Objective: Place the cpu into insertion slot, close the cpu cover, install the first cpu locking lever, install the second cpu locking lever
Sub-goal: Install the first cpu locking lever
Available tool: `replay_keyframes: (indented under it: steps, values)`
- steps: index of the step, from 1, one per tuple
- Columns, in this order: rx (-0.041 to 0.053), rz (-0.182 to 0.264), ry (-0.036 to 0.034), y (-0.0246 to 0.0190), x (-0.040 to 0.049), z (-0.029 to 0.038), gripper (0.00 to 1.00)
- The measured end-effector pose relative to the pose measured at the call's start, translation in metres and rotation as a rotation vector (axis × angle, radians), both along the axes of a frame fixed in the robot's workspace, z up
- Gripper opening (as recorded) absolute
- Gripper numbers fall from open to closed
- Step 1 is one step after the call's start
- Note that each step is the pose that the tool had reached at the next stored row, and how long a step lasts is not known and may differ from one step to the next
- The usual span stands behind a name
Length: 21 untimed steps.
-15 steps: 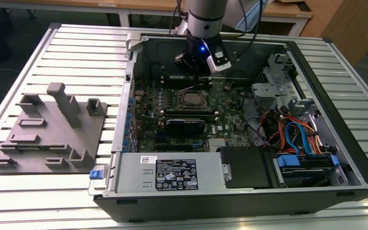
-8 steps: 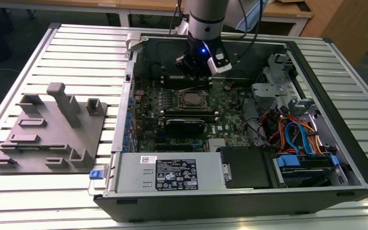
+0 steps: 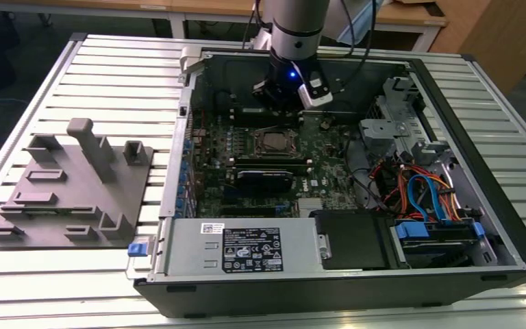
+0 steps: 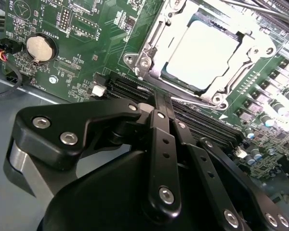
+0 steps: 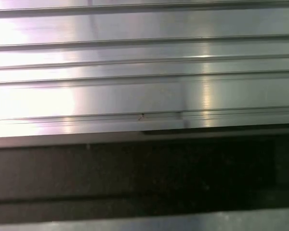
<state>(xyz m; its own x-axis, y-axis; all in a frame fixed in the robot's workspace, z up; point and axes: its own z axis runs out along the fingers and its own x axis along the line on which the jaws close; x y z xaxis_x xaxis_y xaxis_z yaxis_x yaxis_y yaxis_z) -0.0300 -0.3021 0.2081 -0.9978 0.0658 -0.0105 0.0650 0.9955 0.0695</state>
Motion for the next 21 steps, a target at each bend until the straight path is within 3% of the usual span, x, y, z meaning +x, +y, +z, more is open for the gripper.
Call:
replay_keyframes:
  steps: [21]
  values:
    - [-0.0003,0.0,0.0002,-0.0001,0.0031,-0.0091,0.1]
